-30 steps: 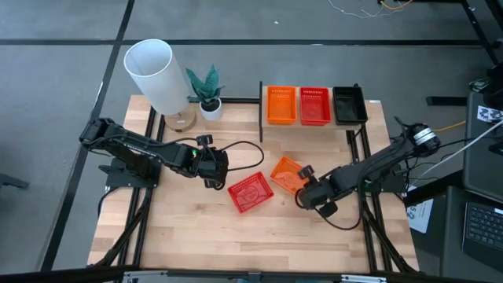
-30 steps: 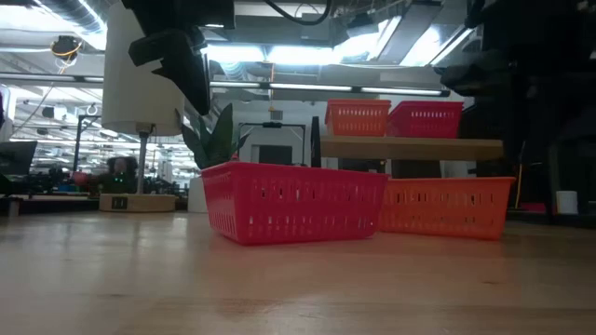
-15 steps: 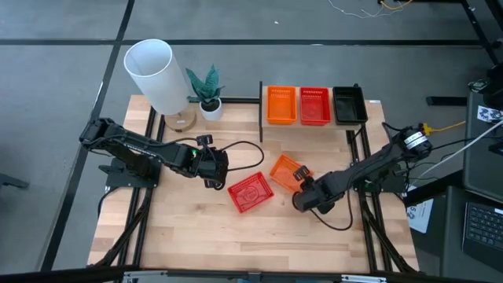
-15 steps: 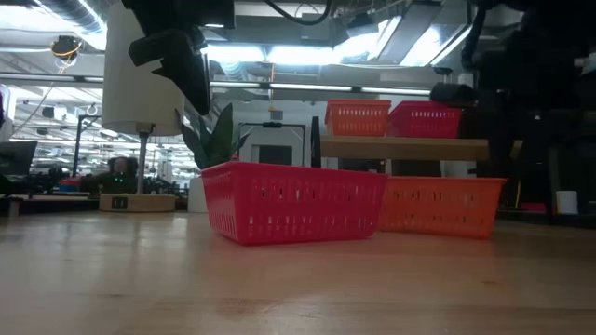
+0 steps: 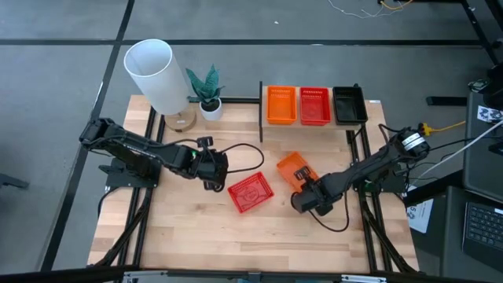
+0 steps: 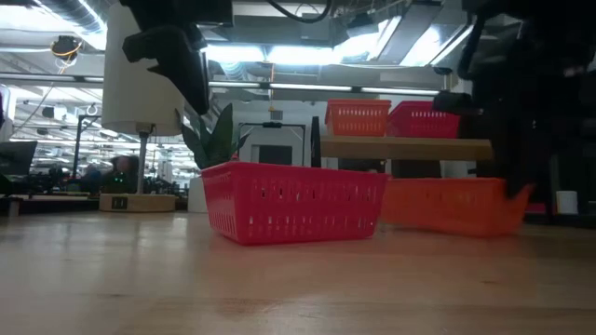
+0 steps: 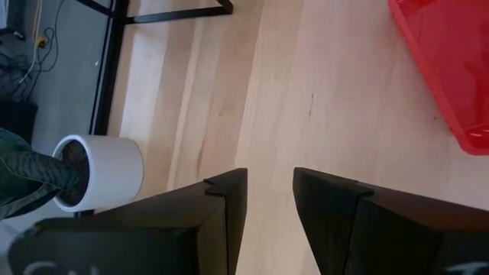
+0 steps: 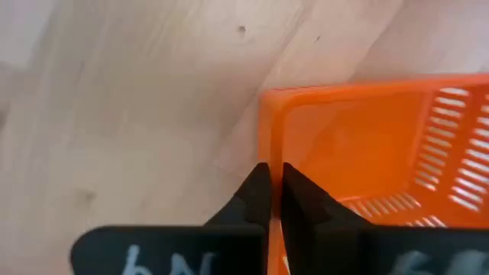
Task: Stack baskets on shelf by color
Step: Stack the orange basket on top of the orange basket on the shelf
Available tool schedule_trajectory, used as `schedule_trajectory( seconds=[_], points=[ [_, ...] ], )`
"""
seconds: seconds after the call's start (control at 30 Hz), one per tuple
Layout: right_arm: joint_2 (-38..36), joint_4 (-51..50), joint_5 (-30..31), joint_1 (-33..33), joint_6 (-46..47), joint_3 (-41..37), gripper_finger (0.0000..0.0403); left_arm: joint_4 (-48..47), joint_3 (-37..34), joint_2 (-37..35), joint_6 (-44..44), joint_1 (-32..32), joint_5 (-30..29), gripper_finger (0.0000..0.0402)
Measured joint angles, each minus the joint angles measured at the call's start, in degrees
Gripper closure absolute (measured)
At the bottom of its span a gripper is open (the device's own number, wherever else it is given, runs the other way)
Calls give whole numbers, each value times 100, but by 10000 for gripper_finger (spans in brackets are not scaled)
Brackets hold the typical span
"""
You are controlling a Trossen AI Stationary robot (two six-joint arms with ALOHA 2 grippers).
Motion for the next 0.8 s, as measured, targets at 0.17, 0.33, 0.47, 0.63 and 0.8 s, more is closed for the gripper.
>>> schedule_trajectory(
  seconds=[0.17,0.33,0.47,0.63,0.8],
  points=[
    [-96,-98,-235,196,419,453,397,-2,0,0,4,-220,-2,301],
    [-98,-551,-246,570,679,1431,399,-59,0,0,-132,-586,-9,301],
    [-98,-753,-121,835,708,2262,399,-191,0,0,-304,-879,-10,301],
    [-103,-1158,925,925,678,3096,399,-214,0,0,-562,-1171,-20,301],
    [-103,-1487,2916,495,509,3663,399,-198,2,0,-589,-1486,-22,301]
  ],
)
